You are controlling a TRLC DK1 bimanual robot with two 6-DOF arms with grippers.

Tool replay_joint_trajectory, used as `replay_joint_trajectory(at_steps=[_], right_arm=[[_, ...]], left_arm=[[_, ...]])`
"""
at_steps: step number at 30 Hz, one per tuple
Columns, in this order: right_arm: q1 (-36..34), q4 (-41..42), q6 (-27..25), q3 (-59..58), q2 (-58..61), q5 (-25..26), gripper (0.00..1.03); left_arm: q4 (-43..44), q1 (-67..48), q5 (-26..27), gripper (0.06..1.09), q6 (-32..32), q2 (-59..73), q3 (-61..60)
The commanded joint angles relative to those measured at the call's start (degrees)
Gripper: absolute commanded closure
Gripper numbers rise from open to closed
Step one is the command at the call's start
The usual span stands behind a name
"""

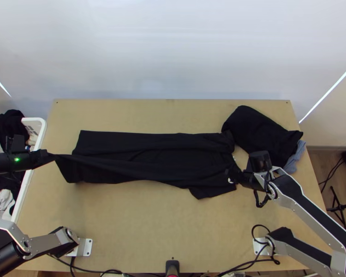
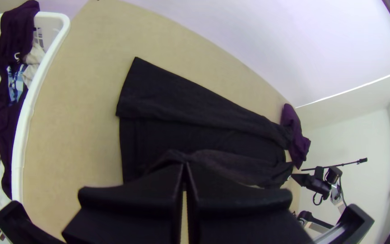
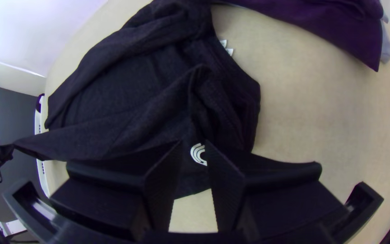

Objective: Fold the t-shirt

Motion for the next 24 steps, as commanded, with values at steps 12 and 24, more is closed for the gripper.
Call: replay_joint_trajectory(at_steps=[12,24], right_arm=[[2.5,1.9,0.7,-0.1,2.0,0.1,0.85],[2.5,2.6,0.4,-0.4,2.5,0.1,1.00]], left_arm=[[0.0,-0.1,0.0,1.05,0.2,0.5,-0.4],[0.0,0.0,0.0,1.05,0.5,0.7,-0.4]])
